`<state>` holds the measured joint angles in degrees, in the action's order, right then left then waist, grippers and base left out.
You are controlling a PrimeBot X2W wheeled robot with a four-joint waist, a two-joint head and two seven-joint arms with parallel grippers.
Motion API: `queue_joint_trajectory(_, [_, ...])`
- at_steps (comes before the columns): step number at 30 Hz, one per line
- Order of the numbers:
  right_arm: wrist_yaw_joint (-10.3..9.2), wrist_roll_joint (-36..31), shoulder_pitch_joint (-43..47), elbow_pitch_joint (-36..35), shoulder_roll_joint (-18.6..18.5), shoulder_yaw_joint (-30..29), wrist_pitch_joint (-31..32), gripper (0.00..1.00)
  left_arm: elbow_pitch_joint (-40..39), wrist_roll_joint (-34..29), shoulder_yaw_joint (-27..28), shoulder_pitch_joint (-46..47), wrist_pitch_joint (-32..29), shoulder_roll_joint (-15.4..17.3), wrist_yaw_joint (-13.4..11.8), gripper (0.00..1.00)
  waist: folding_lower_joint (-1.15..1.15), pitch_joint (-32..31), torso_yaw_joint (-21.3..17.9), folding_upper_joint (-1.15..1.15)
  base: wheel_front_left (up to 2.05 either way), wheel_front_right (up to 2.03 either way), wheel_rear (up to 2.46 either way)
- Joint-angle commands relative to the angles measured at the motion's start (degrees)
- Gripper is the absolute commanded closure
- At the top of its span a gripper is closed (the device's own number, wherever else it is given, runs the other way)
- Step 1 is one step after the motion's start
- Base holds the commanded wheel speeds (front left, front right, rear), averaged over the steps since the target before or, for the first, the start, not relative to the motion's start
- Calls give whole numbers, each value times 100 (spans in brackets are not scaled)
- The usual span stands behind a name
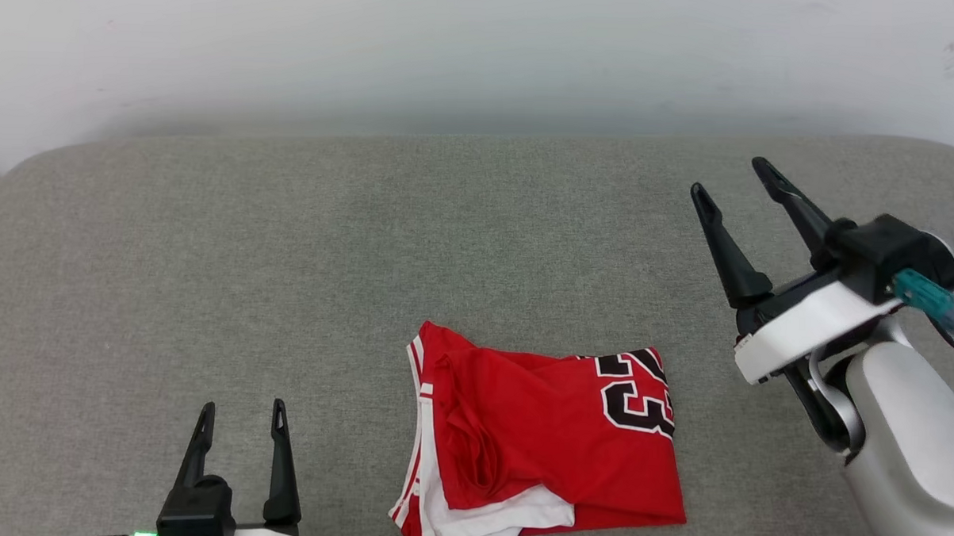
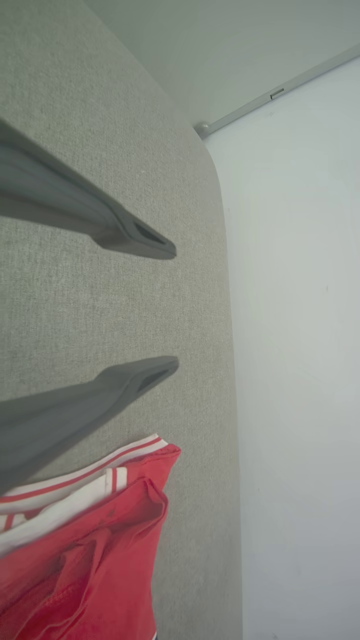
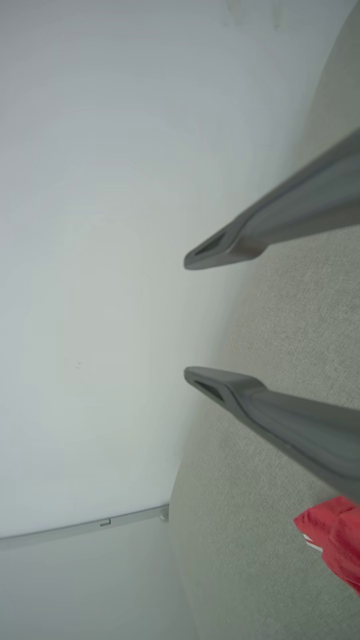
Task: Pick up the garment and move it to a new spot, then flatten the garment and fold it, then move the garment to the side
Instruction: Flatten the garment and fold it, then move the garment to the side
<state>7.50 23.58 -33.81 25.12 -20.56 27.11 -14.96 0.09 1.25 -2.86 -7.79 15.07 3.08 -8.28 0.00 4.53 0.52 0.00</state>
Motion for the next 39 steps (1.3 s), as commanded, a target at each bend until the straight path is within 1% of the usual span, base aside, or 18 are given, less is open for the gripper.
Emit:
queue_joint_trajectory(1, [-2,-183,245,-242,110,-269,-21,0,-22,-16,32,-21,13,8,8,0,0,-1,-30,0,0,0,0])
queue_joint_trajectory(2, [-3,-393,472,-456,165,-541,-16,0,-23,-18,30,-16,13,6,10,0,0,-5,-45,0,0,0,0])
queue_joint_trajectory(5, [-2,-697,1157,-990,488,-1232,-18,0,-15,-15,60,0,13,3,21,0,0,-36,-87,0,0,0,0])
queue_joint_trajectory(8, [-2,-895,1715,-1346,735,-1688,-18,0,-6,-10,88,-3,13,3,50,0,0,-81,-110,0,0,0,0])
queue_joint_trajectory(13, [-2,-1109,2482,-1825,1089,-2223,-19,0,4,-39,89,-58,13,1,94,0,0,-166,-112,0,0,0,0])
queue_joint_trajectory(20, [-2,-1262,3374,-2250,1453,-2589,-19,0,23,-16,73,-162,13,-5,120,0,0,-302,-47,0,0,0,0])
queue_joint_trajectory(27, [-2,-1332,4037,-2517,1651,-2750,-20,0,-6,-5,65,-312,13,-11,107,0,0,-420,6,0,0,0,0])
queue_joint_trajectory(33, [-2,-1410,4315,-2576,1729,-2750,-20,0,2,27,70,-371,13,-15,92,0,0,-478,22,0,0,0,0])
queue_joint_trajectory(39, [-2,-1456,4324,-2564,1760,-2743,-20,0,15,23,45,-406,13,-20,103,0,0,-493,26,0,0,0,0])
